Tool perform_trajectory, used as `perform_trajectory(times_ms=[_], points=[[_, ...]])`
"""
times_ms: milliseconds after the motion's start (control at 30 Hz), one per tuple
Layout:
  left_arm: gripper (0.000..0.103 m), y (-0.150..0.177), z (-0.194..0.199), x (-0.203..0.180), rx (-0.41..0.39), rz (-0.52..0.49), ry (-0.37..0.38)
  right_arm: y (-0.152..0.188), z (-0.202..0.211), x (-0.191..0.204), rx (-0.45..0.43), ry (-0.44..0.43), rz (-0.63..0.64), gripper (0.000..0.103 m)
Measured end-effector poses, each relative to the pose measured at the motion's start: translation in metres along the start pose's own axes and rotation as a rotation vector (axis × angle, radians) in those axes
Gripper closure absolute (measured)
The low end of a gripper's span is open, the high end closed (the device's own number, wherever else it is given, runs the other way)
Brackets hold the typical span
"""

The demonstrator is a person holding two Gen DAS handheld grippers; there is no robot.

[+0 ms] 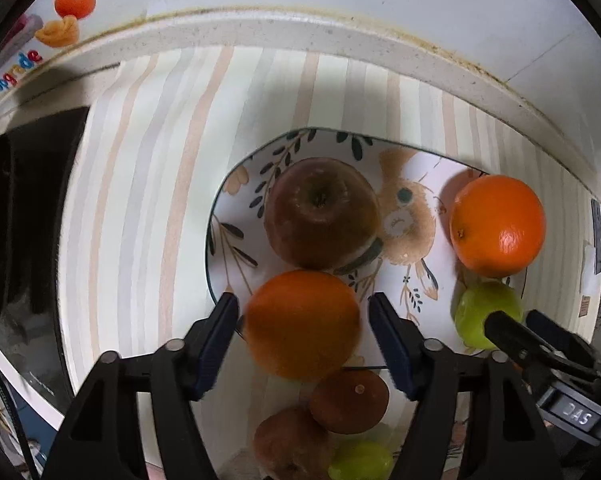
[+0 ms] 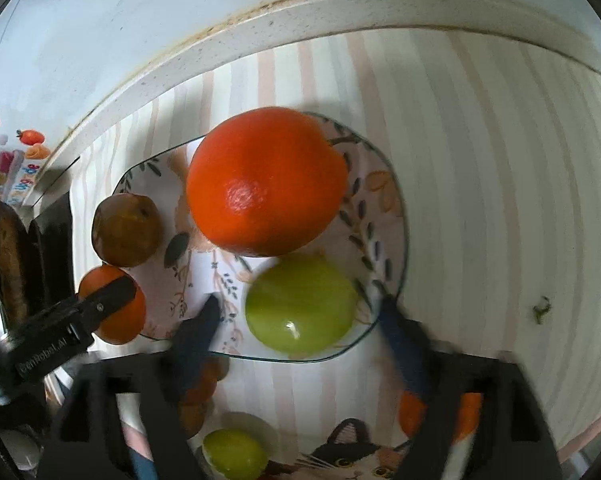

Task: Organize fruits
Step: 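Place the tangerine on the plate with the left tool while the right tool places a green apple, then withdraw both tools from the plate toward the loose fruits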

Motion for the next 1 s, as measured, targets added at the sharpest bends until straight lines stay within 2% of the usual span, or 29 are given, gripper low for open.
perform_trajectory(times_ms=[33,100,267,367,500,667,700,833,1000], points=[[0.024,0.000,0.004,0.000,-0.017,0.001,0.000,0.000,0.002,0.001,-0.003,0.006,0.006,0.006],[0.020,0.001,0.009,0.000,-0.034,-0.003,-0.006,0.001,0.004,0.002,-0.001,0.024,0.017,0.006],[0.020,0.006,0.016,0.000,-0.042,0.001,-0.024,0.006,0.010,0.001,-0.011,0.061,0.020,0.006],[0.020,0.013,0.025,0.003,-0.055,0.008,-0.028,0.013,0.020,0.001,-0.040,0.056,0.021,0.005],[0.020,0.024,0.039,0.001,-0.096,0.000,-0.028,0.027,0.036,0.005,-0.076,0.068,0.051,0.006],[0.020,0.046,0.068,-0.003,-0.192,-0.041,-0.076,0.051,0.069,0.008,-0.159,0.066,0.080,0.006],[0.020,0.053,0.074,-0.004,-0.128,-0.052,-0.094,0.056,0.074,0.009,-0.178,0.067,0.084,0.006],[0.020,0.072,0.099,-0.010,-0.196,-0.085,-0.105,0.078,0.098,0.013,-0.245,0.071,0.101,0.006],[0.020,0.096,0.128,-0.015,-0.256,-0.101,-0.080,0.106,0.132,0.014,-0.321,0.070,0.123,0.006]])
Point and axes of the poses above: each gripper's, at about its wrist camera, not at the fingertips, and z roughly against the way its jaws point, x to its left, y to its underside, the point moved 3 cm from there along -z, roughly the way its jaws point, and after that the axes turned 5 degrees about -z, right-handed, at the moved point
